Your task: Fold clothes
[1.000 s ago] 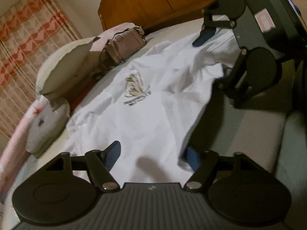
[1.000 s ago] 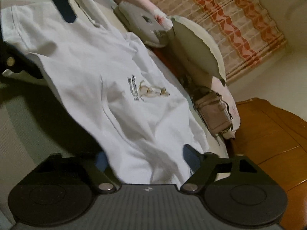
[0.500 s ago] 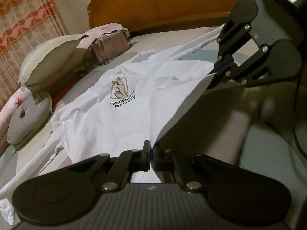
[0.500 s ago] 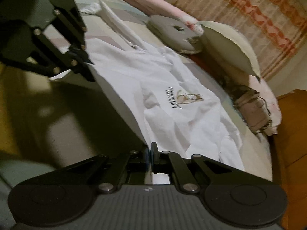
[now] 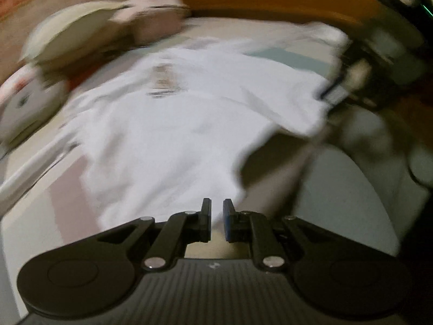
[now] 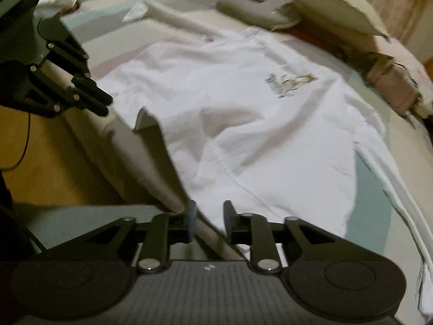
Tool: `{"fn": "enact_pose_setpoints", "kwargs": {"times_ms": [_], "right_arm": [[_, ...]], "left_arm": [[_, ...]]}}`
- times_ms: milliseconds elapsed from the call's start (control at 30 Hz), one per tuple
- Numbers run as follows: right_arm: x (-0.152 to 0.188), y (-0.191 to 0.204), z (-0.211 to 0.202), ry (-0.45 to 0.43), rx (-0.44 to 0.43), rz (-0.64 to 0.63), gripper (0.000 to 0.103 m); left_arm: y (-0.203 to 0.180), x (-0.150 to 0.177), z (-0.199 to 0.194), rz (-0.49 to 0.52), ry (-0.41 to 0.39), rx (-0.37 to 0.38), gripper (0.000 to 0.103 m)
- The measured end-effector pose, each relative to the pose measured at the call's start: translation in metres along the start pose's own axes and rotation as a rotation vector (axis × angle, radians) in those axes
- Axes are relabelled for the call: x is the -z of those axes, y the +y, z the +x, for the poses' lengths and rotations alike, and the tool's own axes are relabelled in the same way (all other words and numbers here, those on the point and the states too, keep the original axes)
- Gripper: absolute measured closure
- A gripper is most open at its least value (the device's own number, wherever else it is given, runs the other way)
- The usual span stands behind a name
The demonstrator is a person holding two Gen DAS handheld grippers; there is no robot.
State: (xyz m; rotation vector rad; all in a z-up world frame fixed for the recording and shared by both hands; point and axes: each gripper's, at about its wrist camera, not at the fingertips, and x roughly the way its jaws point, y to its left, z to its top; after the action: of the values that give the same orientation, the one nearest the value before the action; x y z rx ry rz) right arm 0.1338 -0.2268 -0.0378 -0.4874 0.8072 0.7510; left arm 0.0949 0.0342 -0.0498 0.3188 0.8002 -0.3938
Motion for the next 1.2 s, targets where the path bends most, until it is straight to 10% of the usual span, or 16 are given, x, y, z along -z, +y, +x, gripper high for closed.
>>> {"fn": "enact_pose_setpoints", "kwargs": {"times_ms": [233,700,1067,1200], "right_arm": [[0.016,-0.038,-0.02,-0.104,0.025,0.266,0.062],[0.074,-0.122,-0.006,-0.096,0.056,0.727,0.053],[0.094,-0.146,0.02,-0.228,-0.164,0.87,0.042],[0.099,-0.146,0.018,-0.221,-0.152,0.889,0.084]], "left_arm": [[0.088,0.035,0.001,-0.476,-0.081,-0.096,0.069],[0.112,0.056,0.045,-0.633,-0.122,0.044,0.05],[0.113,0.06,0.051,-0.706,-0.119,0.141,0.081],[0.112,0.062,0.047,-0.754,-0.116,0.101,0.1]]}}
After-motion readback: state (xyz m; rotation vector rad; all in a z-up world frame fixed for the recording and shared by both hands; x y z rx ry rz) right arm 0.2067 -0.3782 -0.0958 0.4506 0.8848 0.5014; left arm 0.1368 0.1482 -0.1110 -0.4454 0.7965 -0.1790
